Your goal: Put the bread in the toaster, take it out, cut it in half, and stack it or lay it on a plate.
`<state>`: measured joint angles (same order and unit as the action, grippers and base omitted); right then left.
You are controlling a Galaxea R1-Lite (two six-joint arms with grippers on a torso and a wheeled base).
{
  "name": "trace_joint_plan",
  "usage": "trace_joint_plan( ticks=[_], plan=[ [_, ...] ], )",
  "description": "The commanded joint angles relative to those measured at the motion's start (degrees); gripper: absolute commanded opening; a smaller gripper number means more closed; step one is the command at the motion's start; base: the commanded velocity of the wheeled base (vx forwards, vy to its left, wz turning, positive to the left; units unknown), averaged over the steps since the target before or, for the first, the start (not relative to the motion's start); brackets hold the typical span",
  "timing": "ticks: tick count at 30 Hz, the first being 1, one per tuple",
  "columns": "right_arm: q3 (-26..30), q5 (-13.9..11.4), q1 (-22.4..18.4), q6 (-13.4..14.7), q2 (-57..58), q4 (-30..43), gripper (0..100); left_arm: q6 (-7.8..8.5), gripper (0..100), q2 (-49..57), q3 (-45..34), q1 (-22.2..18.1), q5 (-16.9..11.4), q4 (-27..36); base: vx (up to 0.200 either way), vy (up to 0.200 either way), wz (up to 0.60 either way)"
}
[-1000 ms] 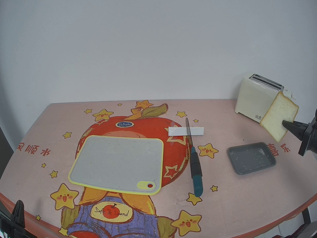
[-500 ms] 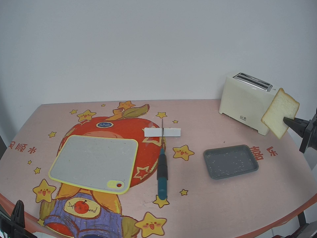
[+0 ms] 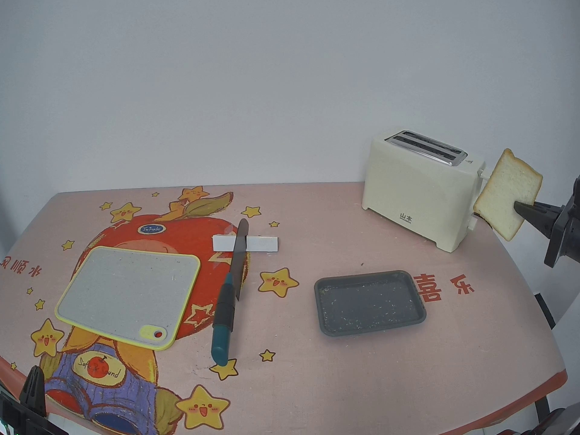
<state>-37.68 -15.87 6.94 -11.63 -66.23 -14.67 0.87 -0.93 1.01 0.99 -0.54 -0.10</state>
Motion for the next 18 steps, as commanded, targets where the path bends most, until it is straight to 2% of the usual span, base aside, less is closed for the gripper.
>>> trace_joint_plan(
  ticks=[1,5,7,13,18],
  plan=[
    [-0.11,-0.12,0.01,-0.41,-1.00,-0.01,0,-0.07,0,0.05,-1.01,0.07,0.01,0.01,0.000,0.000,0.00],
    [-1.43,-0.12,-0.17,-0.67,-1.36,-0.01,0,-0.07,0,0.14,-1.01,-0.02,0.01,0.01,0.000,0.000,0.00],
    [-2.75,-0.21,-0.34,-1.73,-1.53,0.34,0,-0.07,0,0.05,-1.01,0.07,0.01,0.01,0.000,0.000,0.00],
    [-8.37,-0.30,-1.58,-2.61,-1.53,6.67,0,0.01,0,0.05,-1.01,0.07,0.01,0.01,0.000,0.000,0.00],
    [-14.00,-2.76,-2.98,-2.61,-4.43,8.07,0,-0.07,0,0.05,-1.01,0.07,0.01,0.01,0.000,0.000,0.00]
  ],
)
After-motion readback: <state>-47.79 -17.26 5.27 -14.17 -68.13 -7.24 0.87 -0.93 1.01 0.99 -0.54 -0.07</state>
